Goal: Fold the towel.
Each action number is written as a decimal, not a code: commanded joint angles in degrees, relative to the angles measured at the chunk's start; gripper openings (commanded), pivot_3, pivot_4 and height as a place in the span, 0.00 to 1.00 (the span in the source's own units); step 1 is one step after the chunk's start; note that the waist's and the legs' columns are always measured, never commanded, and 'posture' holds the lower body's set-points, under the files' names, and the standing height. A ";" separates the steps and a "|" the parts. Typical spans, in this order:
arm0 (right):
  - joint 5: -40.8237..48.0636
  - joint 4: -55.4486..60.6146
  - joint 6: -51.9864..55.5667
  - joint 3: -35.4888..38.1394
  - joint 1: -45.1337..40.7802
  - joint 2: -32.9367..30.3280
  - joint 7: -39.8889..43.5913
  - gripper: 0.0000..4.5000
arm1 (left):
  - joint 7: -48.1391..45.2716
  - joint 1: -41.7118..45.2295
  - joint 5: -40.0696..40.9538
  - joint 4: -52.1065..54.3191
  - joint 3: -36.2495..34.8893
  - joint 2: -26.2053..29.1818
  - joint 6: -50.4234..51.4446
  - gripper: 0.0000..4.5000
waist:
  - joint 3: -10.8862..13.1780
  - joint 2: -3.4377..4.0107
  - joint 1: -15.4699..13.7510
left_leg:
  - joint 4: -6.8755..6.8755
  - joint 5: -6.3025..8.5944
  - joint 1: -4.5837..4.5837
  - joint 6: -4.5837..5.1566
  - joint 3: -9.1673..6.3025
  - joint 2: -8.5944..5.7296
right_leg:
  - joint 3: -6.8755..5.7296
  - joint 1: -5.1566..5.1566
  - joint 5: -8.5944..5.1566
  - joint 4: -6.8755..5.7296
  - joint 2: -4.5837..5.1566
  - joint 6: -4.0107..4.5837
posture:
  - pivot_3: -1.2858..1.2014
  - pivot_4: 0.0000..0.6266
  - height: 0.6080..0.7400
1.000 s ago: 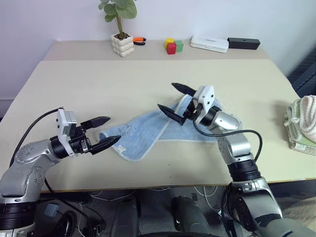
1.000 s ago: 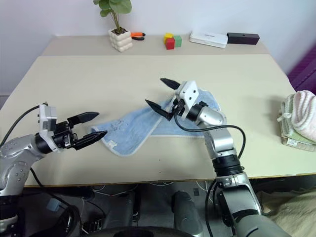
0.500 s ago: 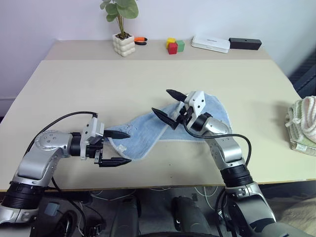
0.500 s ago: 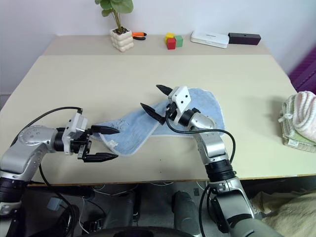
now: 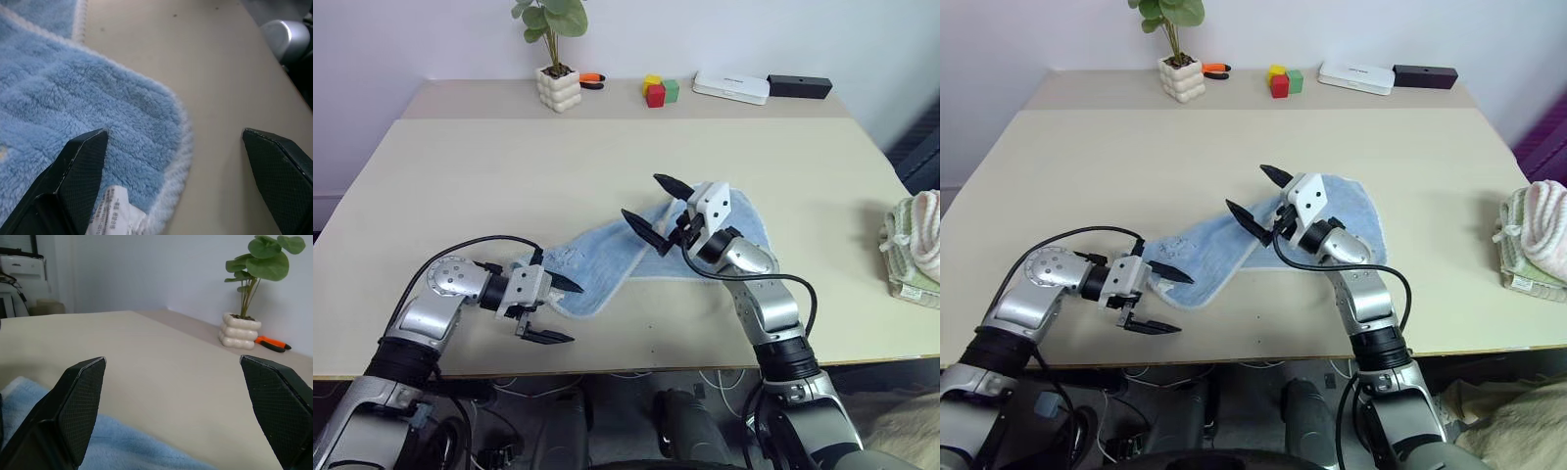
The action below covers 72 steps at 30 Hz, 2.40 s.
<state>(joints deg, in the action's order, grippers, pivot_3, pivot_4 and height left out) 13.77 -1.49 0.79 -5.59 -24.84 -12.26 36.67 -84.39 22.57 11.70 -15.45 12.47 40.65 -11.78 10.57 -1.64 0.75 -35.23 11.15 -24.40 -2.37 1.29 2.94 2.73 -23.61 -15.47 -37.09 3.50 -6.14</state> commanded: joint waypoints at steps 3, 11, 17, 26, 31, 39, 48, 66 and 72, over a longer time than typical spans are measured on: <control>0.55 4.64 -0.40 0.35 -0.95 0.26 -0.74 1.00 | 1.93 -0.11 -1.98 -2.76 0.42 -1.02 -2.24 0.64 | -0.04 0.03 -0.09 | -0.04 0.00 0.03 0.00 0.00 0.00 | 0.01 0.06 0.00 0.00 0.01 0.01 | 0.52 0.24 1.00; 0.94 4.15 -0.23 0.34 -1.31 0.55 -0.49 1.00 | 3.18 0.54 -1.96 -4.68 -0.08 -0.94 -3.78 0.01 | -0.05 0.03 0.08 | -0.05 0.00 0.07 0.00 -0.02 0.00 | 0.00 0.10 0.00 -0.01 0.00 0.00 | 0.52 0.24 1.00; 0.89 3.54 -0.45 0.57 -1.71 0.23 -0.16 1.00 | 2.80 1.11 5.39 -2.43 -4.27 -1.11 2.66 0.01 | -0.05 0.03 0.10 | -0.05 0.00 0.06 0.00 -0.02 0.00 | 0.00 0.09 0.00 -0.01 -0.01 0.00 | 0.52 0.24 1.00; 0.97 1.38 -0.42 4.73 -2.12 -6.00 1.57 1.00 | 3.41 -0.19 19.74 9.05 -17.20 3.50 19.07 0.01 | -0.02 0.01 0.18 | -0.02 0.00 0.02 0.00 -0.03 0.00 | 0.00 0.04 0.07 -0.01 -0.01 -0.13 | 0.52 0.24 1.00; -3.60 -2.89 -2.16 4.64 -4.37 -10.42 1.19 1.00 | 4.10 -3.23 22.67 12.21 -21.33 3.73 20.64 0.01 | -0.02 0.01 0.29 | -0.02 0.00 0.01 0.00 -0.02 0.01 | 0.00 0.01 0.00 -0.01 -0.02 -0.02 | 0.52 0.24 1.00; -18.47 -15.67 -3.70 0.78 -11.39 -16.61 -4.71 1.00 | 4.87 -16.49 25.81 23.43 -27.46 3.28 19.32 0.01 | -0.01 0.03 0.60 | 0.03 0.00 0.01 0.00 0.03 0.01 | 0.04 -0.05 -0.01 0.00 0.01 0.02 | 0.52 0.24 1.00; -12.79 -22.01 10.15 4.75 -16.57 -12.18 -6.04 1.00 | 6.93 -31.02 25.61 30.43 -31.44 3.52 18.22 0.01 | -0.01 0.03 0.35 | 0.02 0.00 0.00 0.00 0.05 0.01 | 0.07 -0.06 -0.02 0.02 0.08 0.06 | 0.52 0.24 1.00; -8.65 -54.09 29.55 10.73 -38.32 -9.53 -11.73 1.00 | 9.57 -37.92 25.51 33.32 -32.15 1.59 17.38 0.01 | 0.03 0.08 1.95 | 0.18 0.01 -0.06 0.00 0.14 0.01 | 0.10 -0.22 -0.06 0.03 0.10 0.15 | 0.52 0.24 1.00; -12.33 -57.36 26.52 7.30 -37.59 -9.09 -11.52 1.00 | 9.86 -37.37 25.44 33.29 -31.60 1.43 17.30 0.01 | 0.03 0.09 2.03 | 0.18 0.01 -0.06 0.00 0.17 0.01 | 0.10 -0.25 -0.06 0.03 0.08 0.14 | 0.52 0.24 1.00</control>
<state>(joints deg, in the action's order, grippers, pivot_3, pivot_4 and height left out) 2.09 -58.24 28.26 2.12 -61.26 -21.44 25.19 -74.71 -15.20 36.77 16.39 -18.91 42.27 6.38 10.60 -1.56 2.78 -35.06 11.16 -24.47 -2.37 1.46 2.95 2.83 -23.86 -15.53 -37.06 3.58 -6.01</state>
